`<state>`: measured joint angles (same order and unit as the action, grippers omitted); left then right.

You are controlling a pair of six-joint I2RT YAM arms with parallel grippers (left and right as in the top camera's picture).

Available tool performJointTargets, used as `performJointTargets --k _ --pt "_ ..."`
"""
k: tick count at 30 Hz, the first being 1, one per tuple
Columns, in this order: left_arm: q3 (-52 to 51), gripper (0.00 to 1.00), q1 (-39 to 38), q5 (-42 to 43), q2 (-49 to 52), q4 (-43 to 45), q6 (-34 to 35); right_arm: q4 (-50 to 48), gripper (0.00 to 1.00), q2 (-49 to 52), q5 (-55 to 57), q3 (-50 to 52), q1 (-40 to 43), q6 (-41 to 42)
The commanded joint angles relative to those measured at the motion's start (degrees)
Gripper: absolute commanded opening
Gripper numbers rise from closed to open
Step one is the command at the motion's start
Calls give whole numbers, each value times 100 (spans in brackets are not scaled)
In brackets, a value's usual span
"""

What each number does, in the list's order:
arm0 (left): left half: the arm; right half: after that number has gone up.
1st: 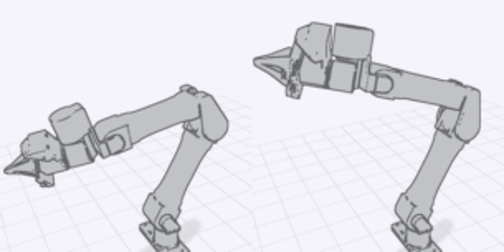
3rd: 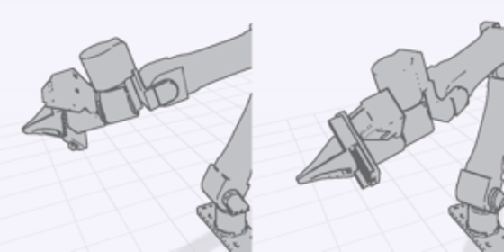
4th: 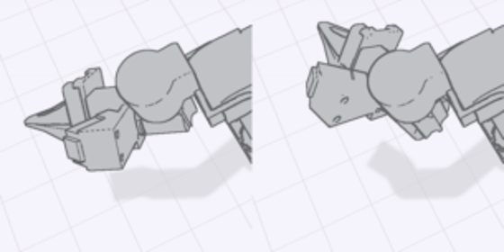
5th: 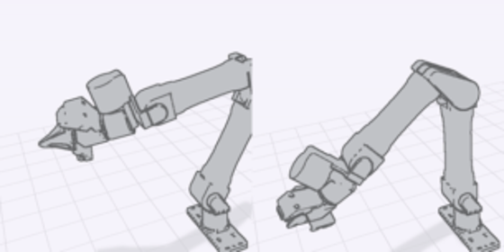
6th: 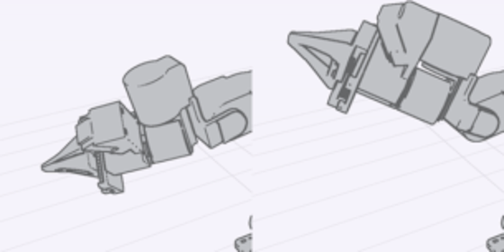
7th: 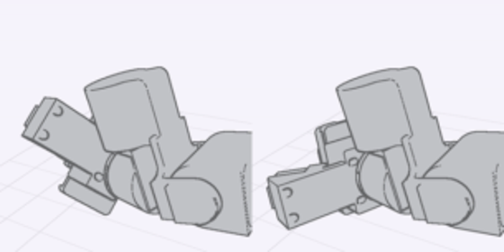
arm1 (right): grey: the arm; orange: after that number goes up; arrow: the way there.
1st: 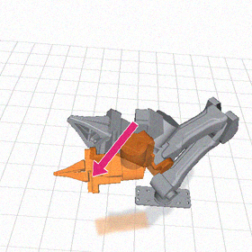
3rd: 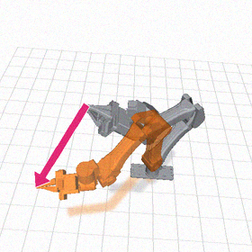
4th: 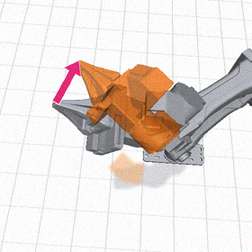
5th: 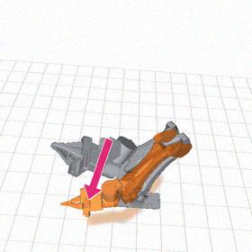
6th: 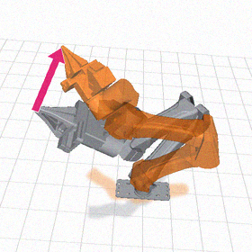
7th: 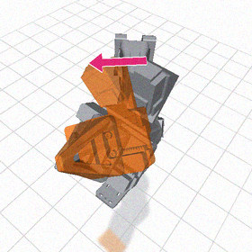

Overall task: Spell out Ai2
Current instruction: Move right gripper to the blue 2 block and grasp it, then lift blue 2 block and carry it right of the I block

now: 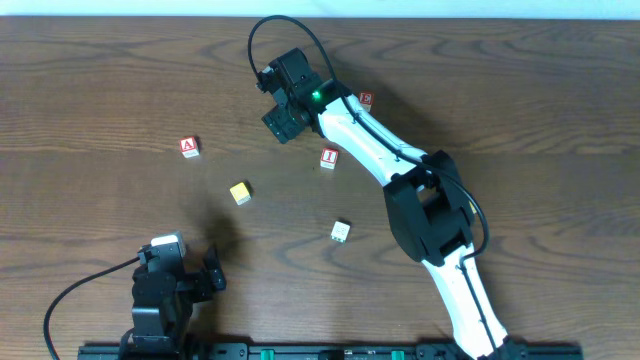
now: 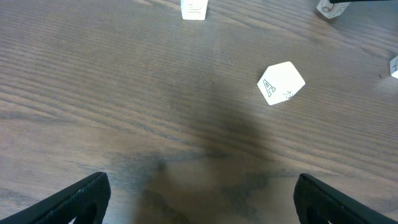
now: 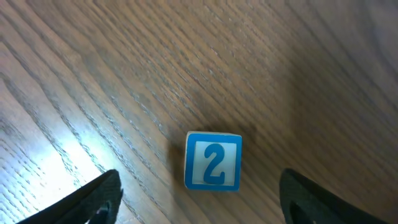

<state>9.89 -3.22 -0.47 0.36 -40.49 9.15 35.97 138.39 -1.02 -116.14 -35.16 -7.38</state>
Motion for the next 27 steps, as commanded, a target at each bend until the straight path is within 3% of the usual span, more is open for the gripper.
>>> performJointTargets --k 1,14,23,27 --pt "-68 95 -26 -101 -9 -140 -13 -61 79 190 -96 -33 17 7" --pt "-68 95 -26 -101 -9 -140 -13 -203 76 424 -94 -33 22 136" --pt "-68 95 -26 -101 -9 -140 -13 -374 49 424 -94 -33 22 223" --pt "-68 95 -26 -101 -9 -140 -13 -365 44 424 -92 -33 22 221"
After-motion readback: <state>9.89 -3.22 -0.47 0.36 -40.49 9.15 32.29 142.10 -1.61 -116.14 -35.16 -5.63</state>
